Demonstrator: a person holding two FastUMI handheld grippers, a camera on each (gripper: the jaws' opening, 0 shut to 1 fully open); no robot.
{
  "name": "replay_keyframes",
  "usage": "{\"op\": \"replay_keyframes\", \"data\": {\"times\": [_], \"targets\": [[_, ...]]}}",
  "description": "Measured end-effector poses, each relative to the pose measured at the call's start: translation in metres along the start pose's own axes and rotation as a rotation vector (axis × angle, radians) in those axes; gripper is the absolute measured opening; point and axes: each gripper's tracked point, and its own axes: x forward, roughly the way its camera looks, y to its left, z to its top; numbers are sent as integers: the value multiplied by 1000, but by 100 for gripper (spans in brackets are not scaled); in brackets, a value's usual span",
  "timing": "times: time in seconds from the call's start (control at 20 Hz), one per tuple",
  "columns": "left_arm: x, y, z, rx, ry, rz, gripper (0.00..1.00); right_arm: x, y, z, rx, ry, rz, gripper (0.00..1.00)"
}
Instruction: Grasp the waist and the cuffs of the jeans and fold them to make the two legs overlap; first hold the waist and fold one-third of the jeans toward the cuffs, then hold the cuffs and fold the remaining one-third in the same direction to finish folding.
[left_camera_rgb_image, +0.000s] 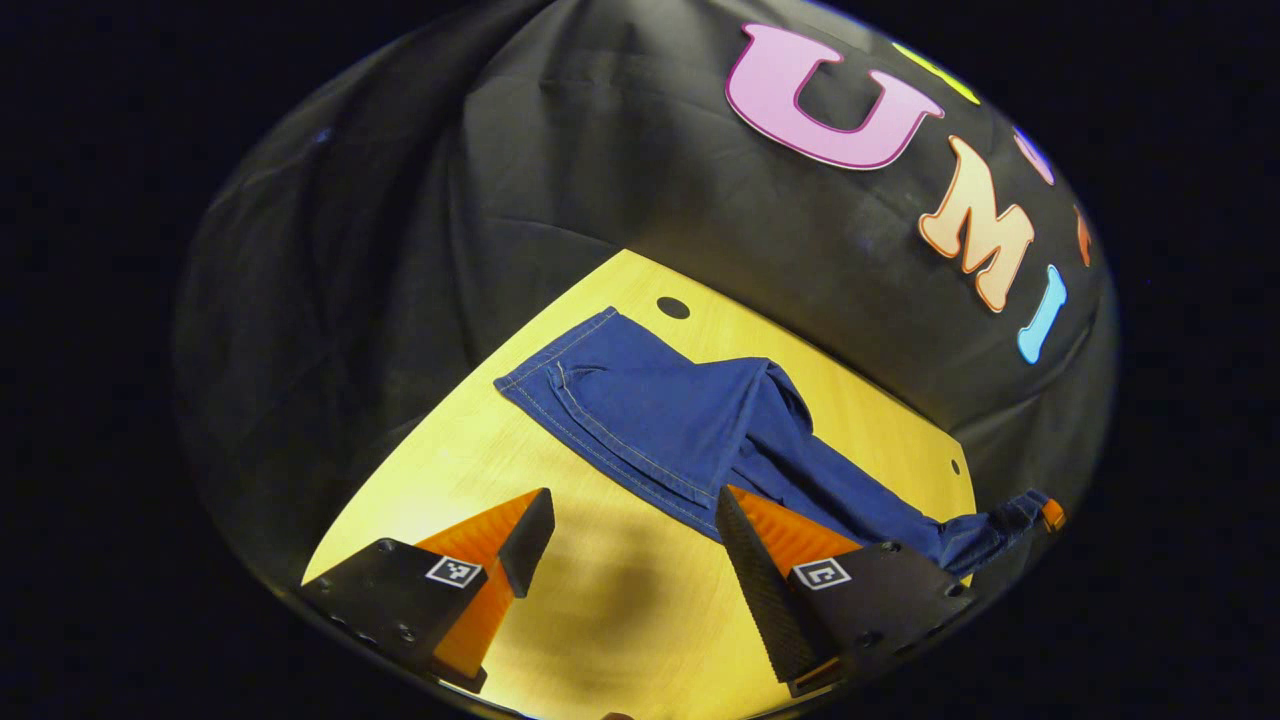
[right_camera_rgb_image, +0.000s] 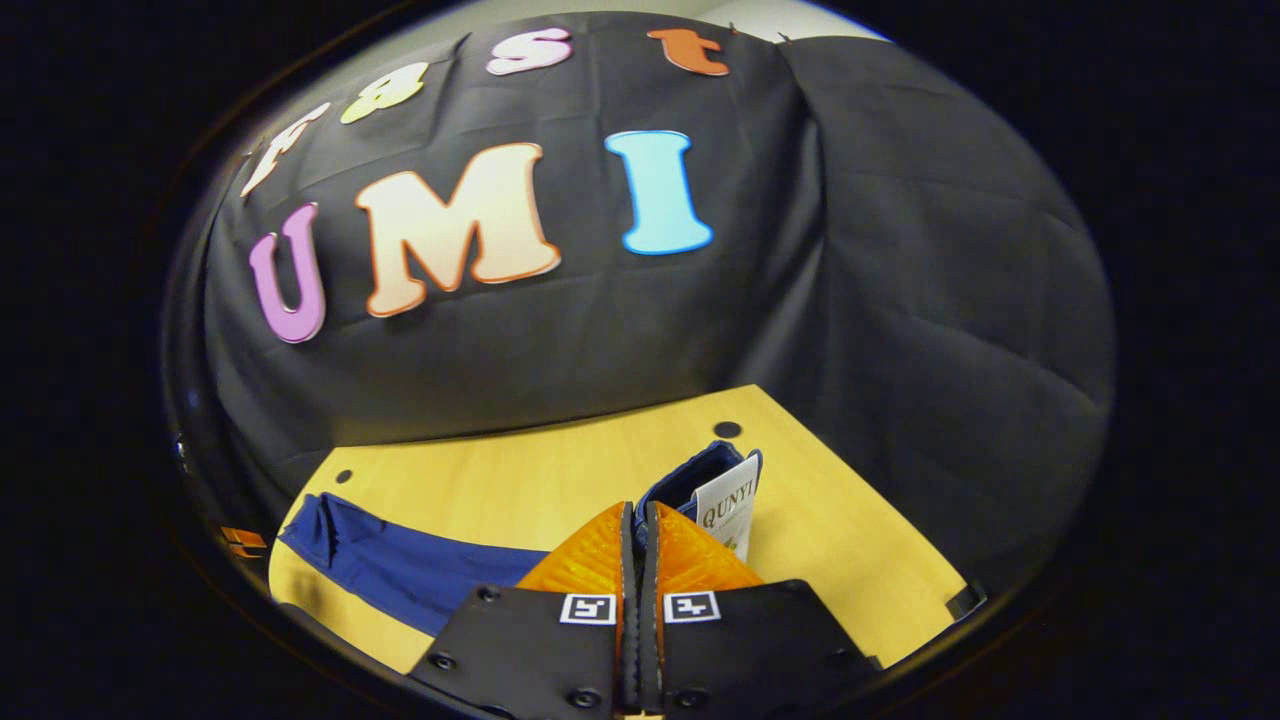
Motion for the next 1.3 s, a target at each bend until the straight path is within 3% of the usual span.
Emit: {"op": "replay_keyframes", "data": {"times": [0.25,0.45,0.7,0.9,0.95,1.1,1.2,1.3], "targets": [[21,27,15,31,-2,18,96,-8,102,-26,-37,40,155,3],[38,47,30,52,-6,33,96,-6,167,-74,-68,124,258,3],[66,72,48,108,-2,40,96,2,210,-137,-111,251,319,3],[91,81,51,102,29,16,96,13,225,-163,-119,290,321,3],[97,84,49,103,41,20,96,12,234,-168,-108,303,354,4],[113,85,44,110,67,16,96,6,258,-179,-12,356,424,28],[121,86,42,119,75,14,96,8,263,-180,23,358,426,68],[124,86,40,119,85,10,96,4,263,-179,40,363,423,95]]}}
